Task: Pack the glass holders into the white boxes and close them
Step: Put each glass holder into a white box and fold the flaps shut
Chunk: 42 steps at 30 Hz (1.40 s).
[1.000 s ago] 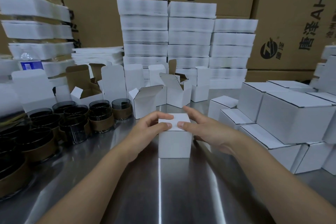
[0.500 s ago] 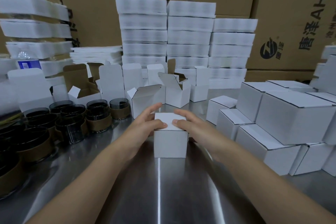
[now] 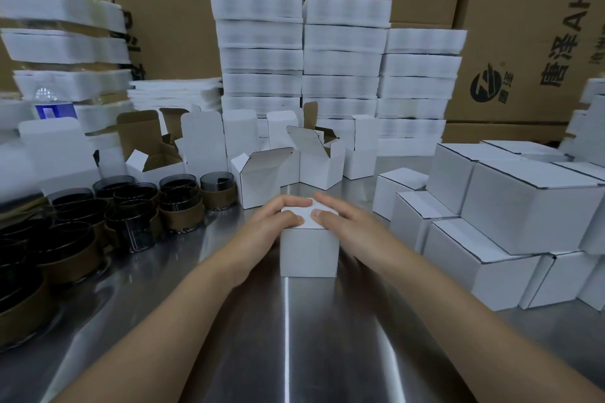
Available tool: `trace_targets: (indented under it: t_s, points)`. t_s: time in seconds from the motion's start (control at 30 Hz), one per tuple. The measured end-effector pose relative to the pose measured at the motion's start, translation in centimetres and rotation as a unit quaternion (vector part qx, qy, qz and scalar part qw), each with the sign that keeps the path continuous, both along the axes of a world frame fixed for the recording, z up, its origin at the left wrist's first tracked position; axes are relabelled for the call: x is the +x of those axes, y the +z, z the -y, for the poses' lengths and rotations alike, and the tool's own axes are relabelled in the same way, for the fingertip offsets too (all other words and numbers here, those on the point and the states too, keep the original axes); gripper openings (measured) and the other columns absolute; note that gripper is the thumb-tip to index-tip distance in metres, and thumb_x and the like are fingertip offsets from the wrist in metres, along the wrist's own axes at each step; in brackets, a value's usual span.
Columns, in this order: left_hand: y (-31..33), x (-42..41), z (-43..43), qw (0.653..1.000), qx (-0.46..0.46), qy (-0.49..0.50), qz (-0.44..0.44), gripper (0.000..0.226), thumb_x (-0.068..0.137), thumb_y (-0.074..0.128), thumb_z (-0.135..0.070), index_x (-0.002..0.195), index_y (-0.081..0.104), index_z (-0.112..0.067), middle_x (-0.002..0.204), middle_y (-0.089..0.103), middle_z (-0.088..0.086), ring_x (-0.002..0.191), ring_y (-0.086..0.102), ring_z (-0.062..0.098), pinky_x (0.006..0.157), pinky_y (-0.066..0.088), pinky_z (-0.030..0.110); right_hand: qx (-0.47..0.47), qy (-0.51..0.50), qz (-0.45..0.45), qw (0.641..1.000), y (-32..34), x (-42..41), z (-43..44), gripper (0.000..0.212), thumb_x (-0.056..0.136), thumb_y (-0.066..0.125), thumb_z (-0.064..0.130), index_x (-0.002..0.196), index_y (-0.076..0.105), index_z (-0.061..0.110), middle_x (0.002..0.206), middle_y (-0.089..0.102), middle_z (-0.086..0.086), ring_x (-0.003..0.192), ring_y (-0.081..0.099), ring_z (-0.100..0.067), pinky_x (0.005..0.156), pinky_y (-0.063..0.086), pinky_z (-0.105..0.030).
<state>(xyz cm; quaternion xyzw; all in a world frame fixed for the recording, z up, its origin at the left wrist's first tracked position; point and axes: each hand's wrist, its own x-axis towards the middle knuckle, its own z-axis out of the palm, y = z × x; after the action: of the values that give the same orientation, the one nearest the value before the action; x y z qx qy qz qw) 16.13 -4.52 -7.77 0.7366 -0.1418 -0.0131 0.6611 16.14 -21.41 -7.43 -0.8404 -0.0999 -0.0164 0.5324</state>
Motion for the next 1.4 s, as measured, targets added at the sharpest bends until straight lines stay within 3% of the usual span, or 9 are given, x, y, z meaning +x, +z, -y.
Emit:
trace_targets:
  t_s: [0.13, 0.2, 0.3, 0.4, 0.53, 0.7, 0.9, 1.23, 1.4]
  points:
    - [-0.3, 0.2, -0.5, 0.999, -0.021, -0.038, -0.006, 0.023, 0.094, 0.048, -0.024, 0.103, 0.069, -0.027, 0.103, 0.069, 0.003, 0.089, 0.066, 0.011, 0.078, 0.048, 0.022, -0.015, -0.001, 0.019, 1.0, 0.0, -0.1, 0.0, 0.04, 0.089, 0.053, 0.05, 0.129, 0.051, 0.048, 0.122, 0.05, 0.025, 0.111, 0.045, 0.004, 0.091, 0.03, -0.018]
    - [-0.7, 0.7, -0.8, 0.999, -0.017, -0.049, 0.012, 0.029, 0.088, 0.05, -0.04, 0.107, 0.069, -0.028, 0.113, 0.068, -0.002, 0.103, 0.063, 0.01, 0.088, 0.047, 0.023, -0.028, 0.003, 0.026, 0.999, 0.2, 0.0, 0.1, 0.046, 0.086, 0.049, 0.06, 0.131, 0.049, 0.048, 0.131, 0.048, 0.026, 0.118, 0.042, 0.004, 0.093, 0.028, -0.02]
    - [-1.2, 1.4, -0.9, 0.998, -0.015, -0.054, 0.029, 0.048, 0.076, 0.051, -0.063, 0.114, 0.066, -0.039, 0.126, 0.061, -0.013, 0.125, 0.05, 0.01, 0.109, 0.034, 0.036, -0.091, 0.03, 0.022, 0.995, 0.3, -0.1, 0.4, 0.085, 0.061, 0.051, 0.084, 0.137, 0.037, 0.051, 0.143, 0.038, 0.026, 0.129, 0.037, 0.002, 0.103, 0.03, -0.025]
    - [-1.3, 2.0, -0.6, 0.999, -0.032, -0.037, 0.015, 0.052, 0.072, 0.047, -0.074, 0.118, 0.059, -0.053, 0.133, 0.056, -0.016, 0.127, 0.049, 0.007, 0.108, 0.035, 0.035, -0.198, 0.009, 0.061, 0.978, 0.1, -0.5, 0.4, 0.104, 0.05, 0.061, 0.082, 0.142, 0.025, 0.049, 0.148, 0.026, 0.022, 0.135, 0.027, -0.001, 0.11, 0.029, -0.031]
    - [-1.6, 2.3, -0.4, 0.999, -0.036, 0.016, -0.001, 0.04, 0.08, 0.047, -0.068, 0.113, 0.059, -0.049, 0.12, 0.064, -0.012, 0.114, 0.056, 0.004, 0.098, 0.042, 0.034, -0.244, -0.031, 0.097, 0.964, 0.5, -0.4, 0.6, 0.079, 0.076, 0.063, 0.057, 0.144, 0.029, 0.038, 0.152, 0.021, 0.014, 0.138, 0.023, -0.008, 0.11, 0.026, -0.031]
    - [-1.8, 1.7, -0.3, 0.998, 0.031, 0.037, 0.026, 0.029, 0.099, 0.04, -0.036, 0.109, 0.067, -0.03, 0.11, 0.067, -0.015, 0.113, 0.055, 0.003, 0.093, 0.041, 0.024, -0.391, -0.13, 0.215, 0.885, 0.6, -0.8, 0.7, 0.059, 0.088, 0.047, 0.037, 0.144, 0.033, 0.025, 0.157, 0.014, 0.002, 0.139, 0.018, -0.02, 0.111, 0.017, -0.034]
    - [-1.9, 1.9, -0.1, 0.999, 0.022, 0.04, 0.016, 0.04, 0.101, 0.03, -0.039, 0.114, 0.065, -0.026, 0.108, 0.069, -0.013, 0.107, 0.059, 0.0, 0.088, 0.042, 0.022, -0.388, -0.096, 0.365, 0.841, -0.5, -0.8, -1.4, 0.042, 0.085, 0.057, 0.025, 0.127, 0.057, 0.023, 0.127, 0.058, -0.001, 0.118, 0.051, -0.025, 0.11, 0.021, -0.045]
    - [-2.4, 2.7, 0.3, 0.998, 0.037, 0.052, 0.015, 0.041, 0.102, 0.024, -0.041, 0.099, 0.063, -0.031, 0.102, 0.07, -0.008, 0.101, 0.061, 0.005, 0.087, 0.042, 0.018, -0.544, -0.183, 0.246, 0.781, -0.5, 0.9, -0.9, 0.067, 0.092, 0.03, 0.014, 0.149, -0.003, -0.001, 0.158, -0.005, -0.016, 0.145, -0.008, -0.034, 0.108, -0.019, -0.056]
    - [-2.7, 2.8, 0.2, 0.997, 0.055, 0.05, 0.015, 0.041, 0.1, 0.024, -0.046, 0.098, 0.064, -0.035, 0.098, 0.071, -0.012, 0.104, 0.061, 0.006, 0.09, 0.041, 0.025, -0.557, -0.076, 0.254, 0.787, -0.8, 0.8, -1.2, 0.058, 0.099, 0.027, 0.026, 0.149, 0.011, 0.002, 0.158, 0.008, -0.011, 0.146, -0.005, -0.025, 0.109, -0.022, -0.047]
